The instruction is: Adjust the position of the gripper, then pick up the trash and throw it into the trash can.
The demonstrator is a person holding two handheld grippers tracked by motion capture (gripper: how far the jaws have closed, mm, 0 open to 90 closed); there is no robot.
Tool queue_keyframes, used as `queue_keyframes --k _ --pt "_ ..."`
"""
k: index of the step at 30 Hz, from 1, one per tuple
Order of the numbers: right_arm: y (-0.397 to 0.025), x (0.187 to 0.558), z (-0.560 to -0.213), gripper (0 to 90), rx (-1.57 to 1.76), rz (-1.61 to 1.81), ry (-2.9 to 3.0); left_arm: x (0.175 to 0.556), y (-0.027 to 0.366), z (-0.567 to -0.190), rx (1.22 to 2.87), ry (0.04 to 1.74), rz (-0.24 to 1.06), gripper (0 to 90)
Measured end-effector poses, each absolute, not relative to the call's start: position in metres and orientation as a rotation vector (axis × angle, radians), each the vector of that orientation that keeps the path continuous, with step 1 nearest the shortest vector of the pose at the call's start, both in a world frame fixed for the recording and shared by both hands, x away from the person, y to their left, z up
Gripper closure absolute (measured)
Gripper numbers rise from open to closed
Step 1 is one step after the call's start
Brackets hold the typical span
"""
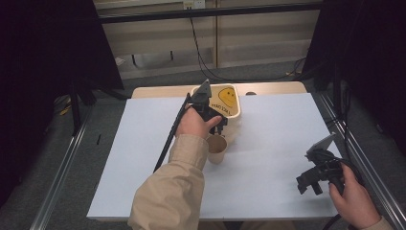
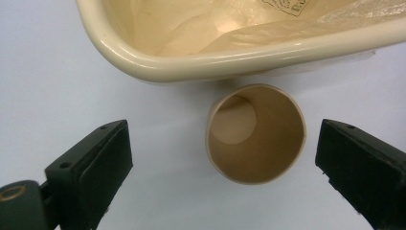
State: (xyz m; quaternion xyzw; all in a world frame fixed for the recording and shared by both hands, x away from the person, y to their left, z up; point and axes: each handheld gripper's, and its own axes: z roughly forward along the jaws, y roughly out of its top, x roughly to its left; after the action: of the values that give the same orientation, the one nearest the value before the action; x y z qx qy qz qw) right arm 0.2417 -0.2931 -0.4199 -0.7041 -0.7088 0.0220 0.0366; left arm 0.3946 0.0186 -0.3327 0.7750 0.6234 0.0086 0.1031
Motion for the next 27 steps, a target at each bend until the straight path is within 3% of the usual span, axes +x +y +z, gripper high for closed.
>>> queue_keyframes --k 27 --pt "-0.291 0.243 -0.419 4.7 -2.142 0.060 -2.209 0.392 0.004 -0.305 2.301 1.806 0.012 5.0"
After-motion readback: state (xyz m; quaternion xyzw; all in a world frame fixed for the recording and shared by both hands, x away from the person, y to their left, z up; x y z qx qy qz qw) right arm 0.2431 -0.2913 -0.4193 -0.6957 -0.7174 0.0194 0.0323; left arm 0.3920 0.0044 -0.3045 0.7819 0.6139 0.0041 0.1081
